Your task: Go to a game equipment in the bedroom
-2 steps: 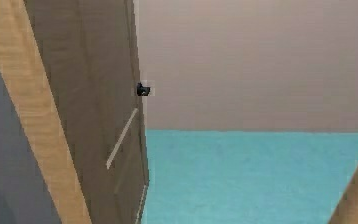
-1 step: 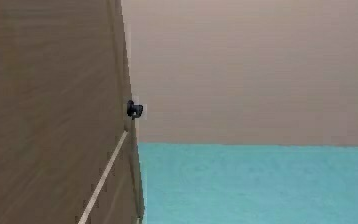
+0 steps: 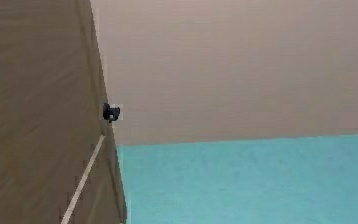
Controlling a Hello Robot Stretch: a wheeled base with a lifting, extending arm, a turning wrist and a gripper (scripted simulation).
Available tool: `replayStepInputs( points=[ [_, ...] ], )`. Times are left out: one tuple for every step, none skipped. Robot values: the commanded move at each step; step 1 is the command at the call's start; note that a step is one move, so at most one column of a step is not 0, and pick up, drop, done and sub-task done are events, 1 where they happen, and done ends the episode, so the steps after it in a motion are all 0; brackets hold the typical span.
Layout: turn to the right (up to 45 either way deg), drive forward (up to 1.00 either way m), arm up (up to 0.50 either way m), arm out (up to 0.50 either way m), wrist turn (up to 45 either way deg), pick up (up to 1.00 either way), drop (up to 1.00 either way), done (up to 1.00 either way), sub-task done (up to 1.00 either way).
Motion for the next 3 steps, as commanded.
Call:
replayStepInputs(
  points=[
    [0.0, 1.0, 0.0, 0.0, 0.0, 0.0, 0.0, 0.0, 0.0],
    [6.0, 0.0, 0.0, 0.0, 0.0, 0.0, 0.0, 0.0, 0.0],
    [0.0, 0.25, 0.0, 0.0, 0.0, 0.0, 0.0, 0.0, 0.0]
  ],
)
